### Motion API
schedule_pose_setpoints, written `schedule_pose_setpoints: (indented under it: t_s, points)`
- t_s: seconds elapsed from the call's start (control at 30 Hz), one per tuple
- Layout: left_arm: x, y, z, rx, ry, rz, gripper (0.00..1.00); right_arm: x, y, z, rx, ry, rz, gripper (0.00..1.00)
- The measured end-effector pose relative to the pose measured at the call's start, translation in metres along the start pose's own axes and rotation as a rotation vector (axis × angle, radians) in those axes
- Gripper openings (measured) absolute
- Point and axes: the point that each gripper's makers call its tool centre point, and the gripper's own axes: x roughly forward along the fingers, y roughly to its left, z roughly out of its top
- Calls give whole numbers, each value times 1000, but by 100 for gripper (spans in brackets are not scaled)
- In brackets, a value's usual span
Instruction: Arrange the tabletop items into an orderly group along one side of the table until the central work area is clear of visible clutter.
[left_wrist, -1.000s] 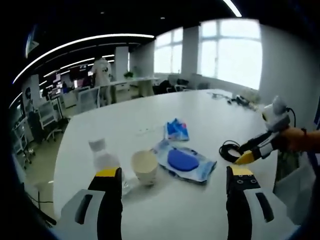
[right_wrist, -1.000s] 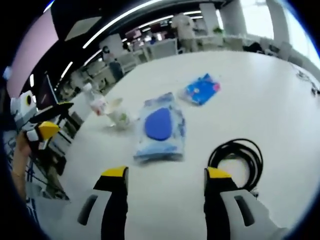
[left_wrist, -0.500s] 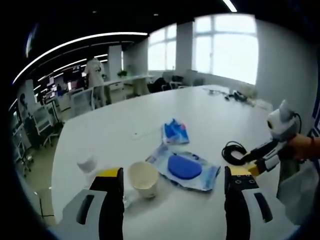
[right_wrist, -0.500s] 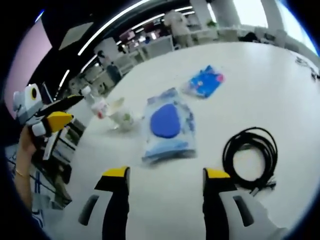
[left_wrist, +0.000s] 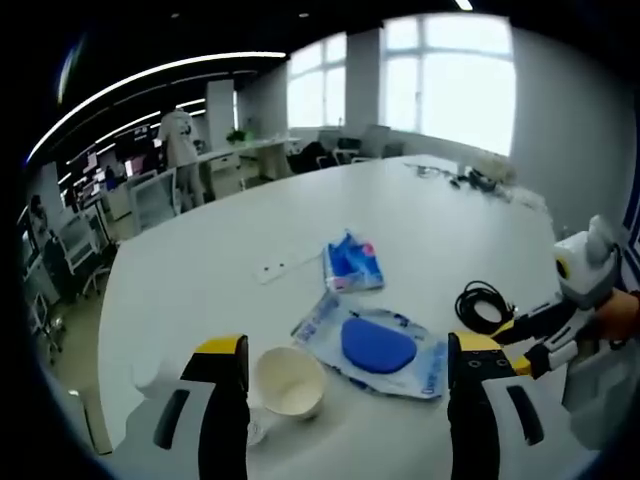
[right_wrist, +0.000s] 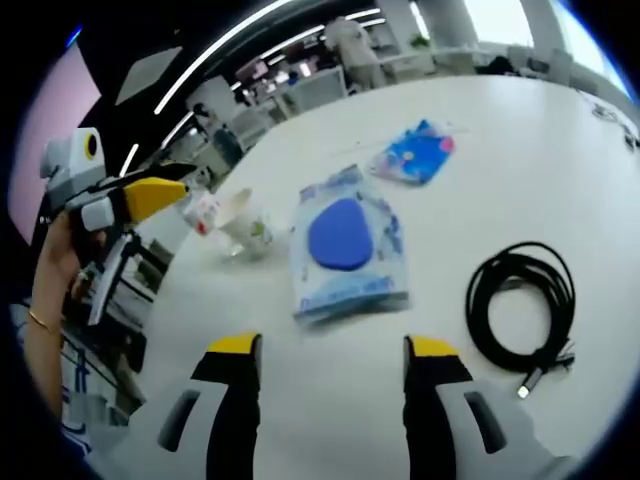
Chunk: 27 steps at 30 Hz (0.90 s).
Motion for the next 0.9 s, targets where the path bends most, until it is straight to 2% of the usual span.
schedule_pose_setpoints:
  t_s: [0.13, 0.47, 0.57, 0.67, 0.9]
  points:
    - [11, 5, -1, 3, 28, -5, 77, 4, 5, 2, -20, -2, 18, 54]
    - [35, 12, 2, 38, 83, -28, 73, 14, 7, 2, 12, 1, 24, 54]
    - [43, 14, -2, 74, 129, -35, 71, 16, 8, 2, 31, 1, 22, 53]
    - [52, 16, -4, 86, 150, -34, 71, 20, 10, 1, 44, 3, 27, 52]
    - [71, 20, -11, 97, 202, -63, 62, 26, 9, 0, 69, 13, 29, 51]
